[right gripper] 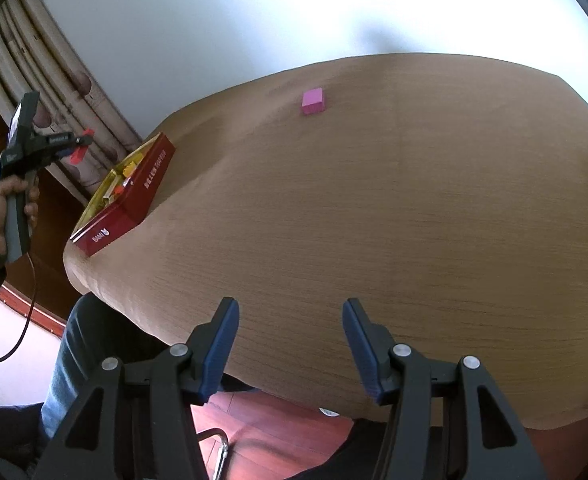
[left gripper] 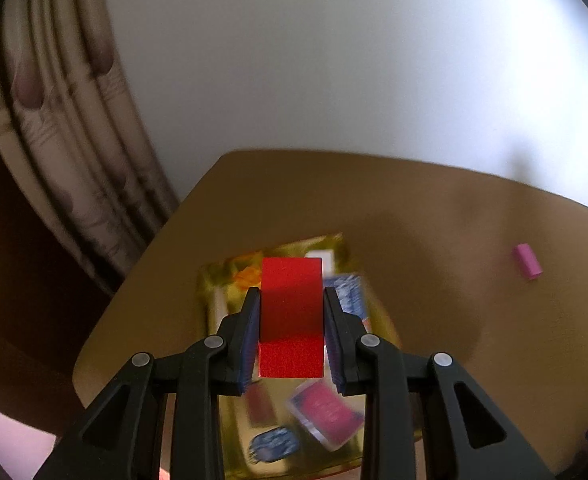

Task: Organize rigid objects
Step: 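Carry the red block into the tin tray and release it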

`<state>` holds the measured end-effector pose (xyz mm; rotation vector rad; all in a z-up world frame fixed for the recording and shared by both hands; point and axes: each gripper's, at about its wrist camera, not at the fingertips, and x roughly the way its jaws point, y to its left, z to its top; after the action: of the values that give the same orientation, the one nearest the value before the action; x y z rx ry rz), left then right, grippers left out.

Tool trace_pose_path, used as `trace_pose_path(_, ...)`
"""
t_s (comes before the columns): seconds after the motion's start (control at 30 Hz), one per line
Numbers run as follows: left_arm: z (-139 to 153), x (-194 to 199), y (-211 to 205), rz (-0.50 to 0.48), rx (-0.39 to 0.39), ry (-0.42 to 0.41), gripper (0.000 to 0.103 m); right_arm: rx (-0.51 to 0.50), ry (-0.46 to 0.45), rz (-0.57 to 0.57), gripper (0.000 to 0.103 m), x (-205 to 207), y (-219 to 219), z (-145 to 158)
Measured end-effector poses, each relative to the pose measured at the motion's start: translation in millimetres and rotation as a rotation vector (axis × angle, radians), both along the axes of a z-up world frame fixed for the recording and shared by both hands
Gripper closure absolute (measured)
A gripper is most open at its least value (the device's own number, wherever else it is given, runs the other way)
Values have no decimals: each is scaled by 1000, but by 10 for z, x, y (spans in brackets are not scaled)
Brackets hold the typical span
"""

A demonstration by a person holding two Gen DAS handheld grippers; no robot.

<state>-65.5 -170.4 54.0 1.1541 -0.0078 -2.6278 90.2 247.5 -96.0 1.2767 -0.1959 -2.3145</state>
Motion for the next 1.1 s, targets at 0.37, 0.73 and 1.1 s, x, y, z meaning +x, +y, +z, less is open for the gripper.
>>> trace_pose_path(0.37,-434,408,-419,42,125,-69,77,21,-28,4,48,2,-33,-100)
trace_pose_path(0.73,-675,289,-492,64,157,-129,77,15,-40,3,48,-15,-36,-142)
trace_pose_path(1.1,-633,-497,-664,105,268,-173,77,18,-31,-9,48,6,-89,-101)
